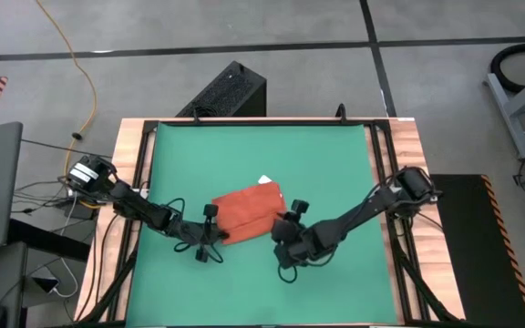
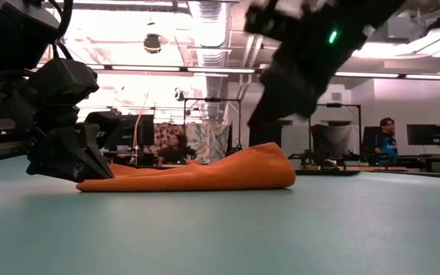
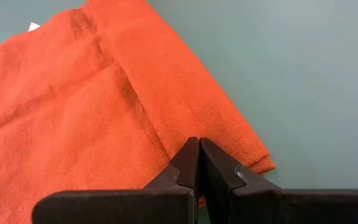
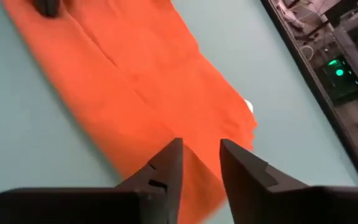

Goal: Roll towel into tight, uniform cylinder
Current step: Roll the orange towel

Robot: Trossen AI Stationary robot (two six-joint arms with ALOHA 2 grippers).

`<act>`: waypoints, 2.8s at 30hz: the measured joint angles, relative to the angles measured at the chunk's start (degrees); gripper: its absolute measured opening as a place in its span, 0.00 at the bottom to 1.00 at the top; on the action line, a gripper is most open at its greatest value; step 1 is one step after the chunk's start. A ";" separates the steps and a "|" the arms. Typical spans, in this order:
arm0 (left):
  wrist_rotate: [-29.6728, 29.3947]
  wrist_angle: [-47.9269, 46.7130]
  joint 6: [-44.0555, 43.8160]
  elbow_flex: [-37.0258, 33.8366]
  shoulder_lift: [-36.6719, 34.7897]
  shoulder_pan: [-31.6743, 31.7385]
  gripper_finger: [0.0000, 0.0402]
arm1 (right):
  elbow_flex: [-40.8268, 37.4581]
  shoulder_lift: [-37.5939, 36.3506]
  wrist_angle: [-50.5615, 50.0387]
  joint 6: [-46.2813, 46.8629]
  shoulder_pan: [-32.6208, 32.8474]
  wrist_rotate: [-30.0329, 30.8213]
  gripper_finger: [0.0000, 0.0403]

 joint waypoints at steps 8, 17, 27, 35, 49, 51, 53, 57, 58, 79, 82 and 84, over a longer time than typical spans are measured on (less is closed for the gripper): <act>0.04 0.02 -1.98 0.00 0.00 0.01 0.00 | -12.32 0.11 18.27 0.91 -2.16 -2.74 0.14; 0.16 -0.02 -1.92 -0.01 -0.14 0.00 0.00 | -20.77 0.05 28.95 5.43 -2.29 -4.78 0.09; 0.52 -2.67 2.71 -0.15 -3.40 -0.98 0.00 | -23.65 0.04 34.57 6.64 -2.60 -6.57 0.05; 0.42 -5.84 2.86 -0.09 -5.05 -0.85 0.00 | -23.59 -0.46 35.11 6.94 0.37 6.45 0.04; -0.37 -6.63 2.78 -0.02 -5.09 -0.83 0.00 | -23.49 0.08 54.58 -12.04 -0.22 1.85 0.04; -0.39 -6.63 2.70 -0.02 -5.09 -0.83 0.00 | -23.73 0.30 54.50 -11.87 -1.07 -1.70 0.04; -0.39 -6.63 2.42 -0.02 -5.09 -0.83 0.00 | -23.87 1.34 55.04 -9.91 -1.79 -4.05 0.04; -0.52 -6.61 2.40 -0.02 -5.11 -0.83 0.00 | -24.00 6.08 54.58 -5.12 -1.93 -5.04 0.04; -0.52 -6.62 2.45 -0.02 -5.11 -0.83 0.00 | -24.00 7.32 55.17 -3.12 -1.85 -4.75 0.04; -9.49 -4.92 11.27 -0.17 -5.56 1.65 0.00 | -21.80 12.17 55.63 16.36 3.87 -1.42 0.04; -11.09 -4.92 9.25 -0.21 -8.03 2.01 0.00 | -21.40 12.20 55.37 16.49 3.89 -1.82 0.04; -11.11 -7.40 6.38 -0.26 -10.84 1.99 0.00 | -21.38 12.20 55.14 16.51 3.89 -1.87 0.04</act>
